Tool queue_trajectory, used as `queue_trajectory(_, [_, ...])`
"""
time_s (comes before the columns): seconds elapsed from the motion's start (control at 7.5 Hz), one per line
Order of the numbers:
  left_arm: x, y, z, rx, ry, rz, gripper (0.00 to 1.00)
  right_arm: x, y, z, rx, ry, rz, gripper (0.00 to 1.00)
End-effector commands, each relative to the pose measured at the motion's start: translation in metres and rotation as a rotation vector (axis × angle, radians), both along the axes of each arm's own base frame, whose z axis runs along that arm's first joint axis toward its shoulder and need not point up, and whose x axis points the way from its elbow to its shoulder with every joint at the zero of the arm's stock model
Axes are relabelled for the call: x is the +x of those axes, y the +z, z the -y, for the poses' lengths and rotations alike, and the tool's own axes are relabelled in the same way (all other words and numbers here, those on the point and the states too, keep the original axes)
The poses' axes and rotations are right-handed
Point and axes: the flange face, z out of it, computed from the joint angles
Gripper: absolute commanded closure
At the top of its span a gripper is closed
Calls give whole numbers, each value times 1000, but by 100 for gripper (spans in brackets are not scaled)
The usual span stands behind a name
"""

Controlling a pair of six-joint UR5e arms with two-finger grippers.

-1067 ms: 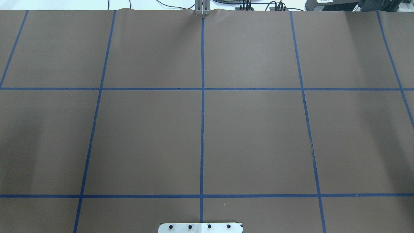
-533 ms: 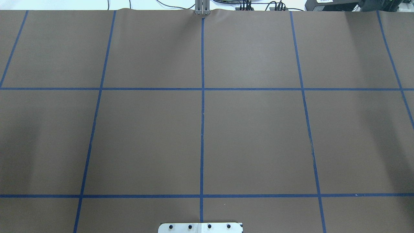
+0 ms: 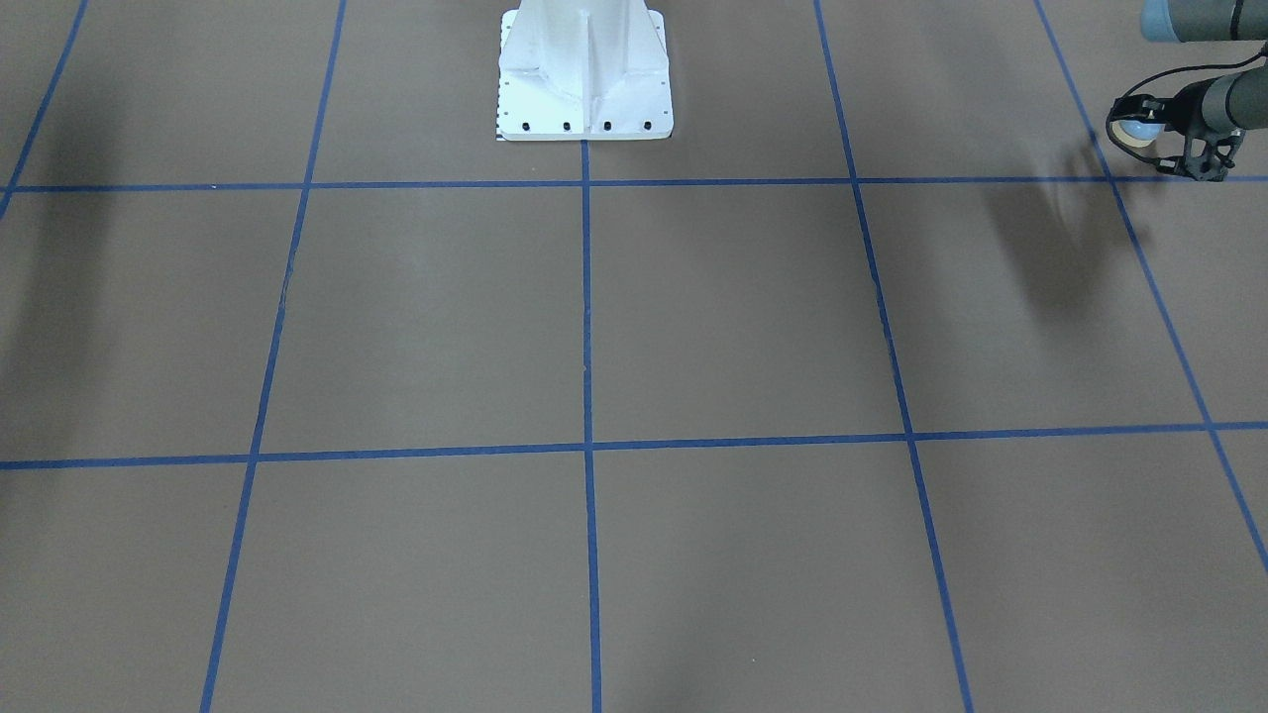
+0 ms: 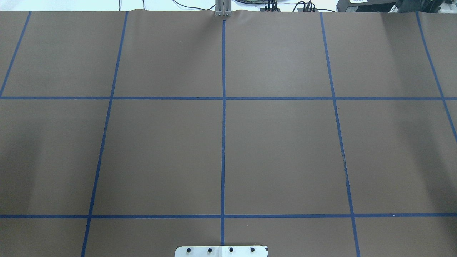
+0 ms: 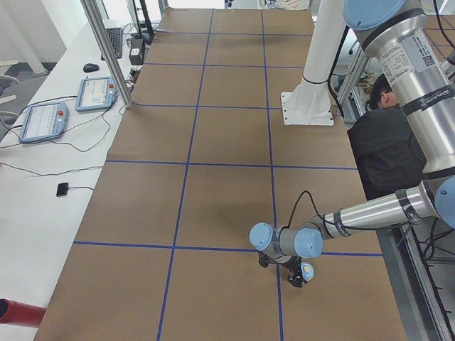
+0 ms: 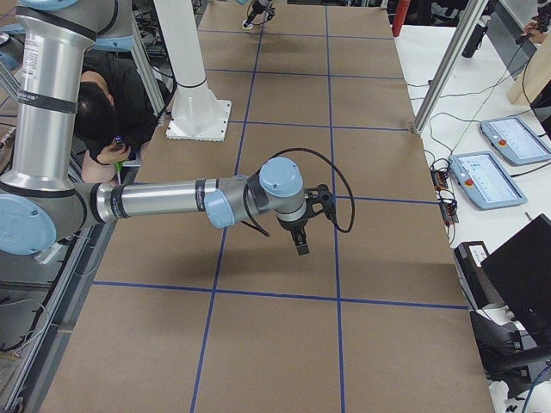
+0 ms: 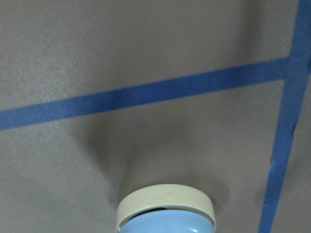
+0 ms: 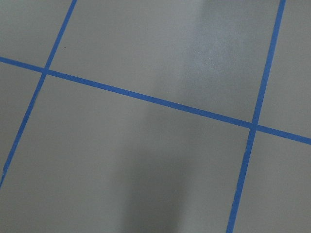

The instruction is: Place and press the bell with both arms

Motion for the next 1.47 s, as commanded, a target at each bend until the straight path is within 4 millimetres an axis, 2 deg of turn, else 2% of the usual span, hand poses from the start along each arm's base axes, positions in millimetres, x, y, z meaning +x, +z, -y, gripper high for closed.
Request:
queue_trajectory(0.0, [2,3,-1,-1,9,9,0,-1,1,0,-1,-2,-2,0])
queue_trajectory(0.53, [5,8,2,-3,13,14,3,-2,1,0,-1,-4,0,0])
queue_trajectory(0.67, [6,9,3,-2,15,15,7,-1,1,0,-1,-2,-2,0])
queue_trajectory(0.8, [6,9,4,-2,15,15,18,-2,1,0,-1,-4,0,0])
queue_trajectory(0.93, [6,10,3,-3,15,16,41,-2,0,0,1,-4,0,0])
queue_trajectory(1.2, [7,8,4,2,14,10,79,-2,0,0,1,-4,0,0])
queue_trajectory(1.33, [6,7,3,24,15,-7,87,-1,-1,0,2,-2,0,0])
